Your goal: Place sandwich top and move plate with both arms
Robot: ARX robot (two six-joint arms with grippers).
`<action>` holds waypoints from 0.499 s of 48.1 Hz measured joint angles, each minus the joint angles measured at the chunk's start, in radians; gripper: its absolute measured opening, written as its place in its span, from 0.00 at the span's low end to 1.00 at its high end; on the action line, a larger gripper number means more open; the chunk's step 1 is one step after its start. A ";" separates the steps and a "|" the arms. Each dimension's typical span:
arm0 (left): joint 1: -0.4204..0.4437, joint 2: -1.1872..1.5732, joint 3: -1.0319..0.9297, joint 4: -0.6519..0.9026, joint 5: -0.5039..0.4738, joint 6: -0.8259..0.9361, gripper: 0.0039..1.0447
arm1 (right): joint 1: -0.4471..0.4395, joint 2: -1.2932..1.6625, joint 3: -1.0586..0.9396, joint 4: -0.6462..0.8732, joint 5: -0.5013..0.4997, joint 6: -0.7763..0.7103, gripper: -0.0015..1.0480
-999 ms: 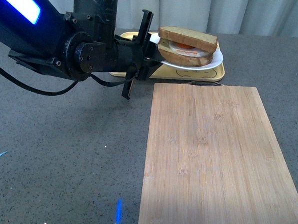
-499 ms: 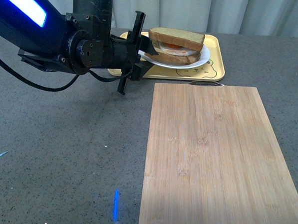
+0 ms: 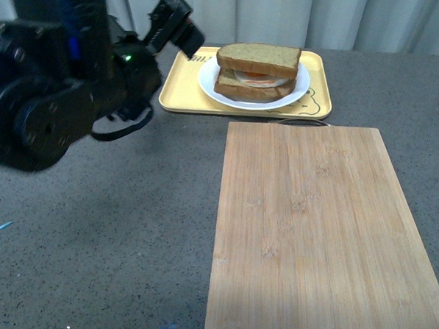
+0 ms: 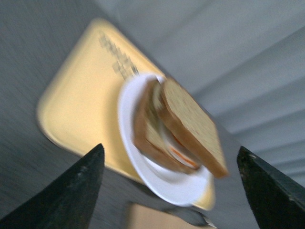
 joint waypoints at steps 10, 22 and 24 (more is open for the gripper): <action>0.074 -0.206 -0.360 0.372 -0.211 0.628 0.46 | 0.000 0.000 0.000 0.000 0.002 0.000 0.91; 0.130 -0.404 -0.602 0.394 -0.154 0.748 0.11 | 0.000 0.000 0.000 0.000 0.001 0.000 0.91; 0.140 -0.437 -0.641 0.394 -0.143 0.756 0.04 | 0.000 0.000 0.000 0.000 0.002 0.000 0.91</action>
